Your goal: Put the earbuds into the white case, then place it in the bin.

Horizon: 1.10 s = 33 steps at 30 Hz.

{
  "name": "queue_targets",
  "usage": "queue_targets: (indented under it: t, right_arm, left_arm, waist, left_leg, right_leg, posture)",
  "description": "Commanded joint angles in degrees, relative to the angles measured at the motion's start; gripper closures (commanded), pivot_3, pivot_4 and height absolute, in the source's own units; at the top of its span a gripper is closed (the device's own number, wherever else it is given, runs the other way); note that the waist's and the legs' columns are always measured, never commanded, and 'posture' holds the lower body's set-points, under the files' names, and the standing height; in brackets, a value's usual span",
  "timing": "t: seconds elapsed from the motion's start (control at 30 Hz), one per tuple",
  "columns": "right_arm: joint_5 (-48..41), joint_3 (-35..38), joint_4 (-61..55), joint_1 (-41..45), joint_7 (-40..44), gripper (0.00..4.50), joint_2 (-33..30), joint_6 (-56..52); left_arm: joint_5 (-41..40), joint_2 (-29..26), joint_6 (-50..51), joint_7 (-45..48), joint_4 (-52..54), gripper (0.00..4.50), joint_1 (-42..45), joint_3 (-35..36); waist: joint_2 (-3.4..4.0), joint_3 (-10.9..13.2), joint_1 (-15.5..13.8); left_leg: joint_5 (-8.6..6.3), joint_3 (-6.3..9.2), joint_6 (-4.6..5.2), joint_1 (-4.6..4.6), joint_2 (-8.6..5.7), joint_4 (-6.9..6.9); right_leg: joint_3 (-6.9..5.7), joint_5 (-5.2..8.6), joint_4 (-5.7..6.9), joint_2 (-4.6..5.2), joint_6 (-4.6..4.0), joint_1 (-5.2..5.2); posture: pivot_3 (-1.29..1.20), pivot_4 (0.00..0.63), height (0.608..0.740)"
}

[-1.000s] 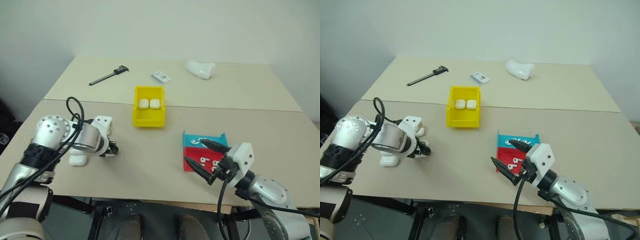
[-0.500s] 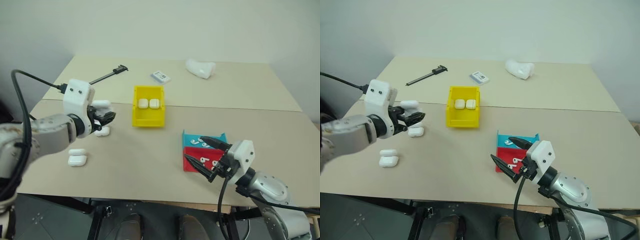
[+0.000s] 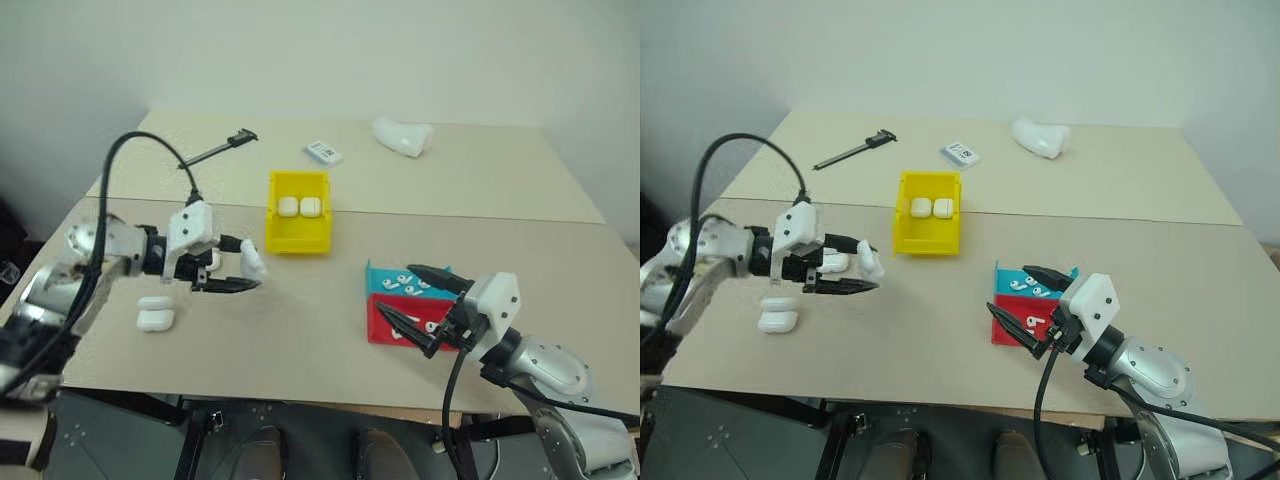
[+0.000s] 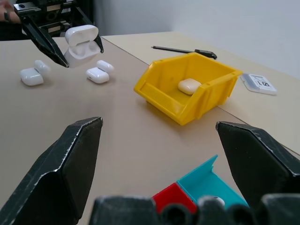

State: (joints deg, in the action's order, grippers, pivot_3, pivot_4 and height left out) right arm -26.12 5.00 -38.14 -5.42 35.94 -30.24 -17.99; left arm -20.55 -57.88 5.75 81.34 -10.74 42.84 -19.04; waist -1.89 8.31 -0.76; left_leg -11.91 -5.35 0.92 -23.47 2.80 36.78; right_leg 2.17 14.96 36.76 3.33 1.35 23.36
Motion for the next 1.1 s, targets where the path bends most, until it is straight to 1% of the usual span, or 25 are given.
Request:
queue_targets:
  t: [0.03,0.1,0.17,0.23,0.37,0.57,0.63,0.7,0.73,0.87,1.1]
  right_arm:
    - [-0.9,-0.5,-2.6,-0.2,-0.6,0.0,0.6,0.2]
    - [-0.6,-1.1,-2.6,0.0,-0.8,0.0,0.9,0.2]
    - [-0.3,-1.8,-2.8,0.1,-1.3,0.0,1.3,0.2]
    - [-0.1,-2.2,-3.1,0.0,-2.0,0.0,1.7,0.3]
    - [0.2,-2.4,-4.0,-1.3,-3.0,0.0,1.9,0.2]
    - [0.2,-2.7,-4.5,-2.0,-3.7,0.0,2.0,0.4]
    - [0.2,-2.9,-4.4,-2.0,-3.9,0.0,2.0,0.5]
    - [0.2,-3.0,-4.3,-2.0,-4.0,0.0,1.9,0.6]
    - [0.1,-3.0,-4.2,-2.0,-3.9,0.0,1.9,0.7]
    - [0.0,-3.2,-3.8,-1.8,-3.8,0.0,2.1,0.9]
    - [0.3,-4.1,-2.7,-0.8,-3.6,0.0,2.5,1.2]
  left_arm:
    - [6.1,0.9,-9.9,10.6,-6.5,1.58,6.7,-7.4]
    - [7.4,1.2,-14.2,11.2,-9.4,1.58,9.6,-12.2]
    - [9.4,2.9,-15.6,11.2,-10.9,1.58,11.8,-16.4]
    - [12.2,4.5,-15.4,11.2,-11.3,1.58,12.5,-18.7]
    - [18.9,7.6,-12.6,11.2,-10.6,1.58,11.2,-18.6]
    - [26.2,11.0,-12.2,9.4,-11.0,1.58,10.6,-17.6]
    - [27.4,11.5,-12.2,9.5,-10.6,0.87,10.2,-17.3]
    - [28.3,11.8,-11.7,9.3,-9.7,0.36,9.4,-16.9]
    - [28.6,12.0,-11.4,9.1,-9.1,0.01,8.9,-16.7]
    - [29.2,12.1,-9.5,9.5,-6.9,0.01,7.4,-15.4]
    - [33.5,12.6,5.8,10.8,-2.7,0.01,8.9,-14.8]
  waist:
    - [0.0,0.0,0.0]
    - [0.0,0.0,0.1]
    - [0.0,0.0,0.4]
    - [0.0,0.0,0.4]
    - [0.0,0.0,0.4]
    - [0.0,0.0,0.6]
    - [0.0,0.0,0.7]
    - [0.0,0.0,0.8]
    - [0.0,0.0,0.9]
    - [0.01,0.0,1.0]
    - [0.01,0.0,1.1]
  left_leg:
    - [-0.02,0.0,0.04,-0.03,0.0,0.02]
    - [-0.08,0.01,0.14,-0.09,-0.01,0.09]
    - [-0.11,0.04,0.19,-0.11,0.0,0.12]
    - [-0.11,0.13,0.19,-0.17,0.0,0.16]
    - [-0.1,0.15,0.2,-0.22,0.01,0.2]
    - [-0.1,0.22,0.2,-0.23,0.02,0.25]
    - [-0.1,0.27,0.21,-0.23,0.02,0.26]
    - [-0.1,0.31,0.21,-0.23,0.02,0.26]
    - [-0.1,0.34,0.21,-0.23,0.03,0.26]
    - [-0.1,0.42,0.21,-0.19,0.02,0.27]
    - [-0.09,0.42,0.21,-0.17,0.02,0.29]
  right_leg:
    - [0.0,0.0,-0.01,0.0,0.02,0.01]
    - [0.02,0.02,-0.02,0.01,0.07,0.01]
    - [0.06,0.03,-0.01,0.01,0.11,0.02]
    - [0.04,0.03,0.02,0.0,0.13,0.05]
    - [0.04,0.03,0.07,-0.03,0.15,0.12]
    - [0.04,0.03,0.17,-0.05,0.16,0.15]
    - [0.04,0.03,0.19,-0.05,0.16,0.15]
    - [0.05,0.03,0.2,-0.06,0.16,0.15]
    - [0.05,0.03,0.21,-0.07,0.16,0.16]
    - [0.07,0.03,0.24,-0.06,0.16,0.14]
    - [0.06,0.03,0.26,-0.07,0.16,0.13]
  posture:
    - [0.0,0.15,0.74]
    - [0.0,0.15,0.74]
    - [0.0,0.15,0.74]
    - [0.0,0.15,0.74]
    - [0.0,0.15,0.74]
    - [0.0,0.15,0.74]
    - [0.0,0.15,0.74]
    - [0.0,0.15,0.74]
    - [0.0,0.15,0.74]
    - [0.0,0.15,0.74]
    - [0.0,0.15,0.74]
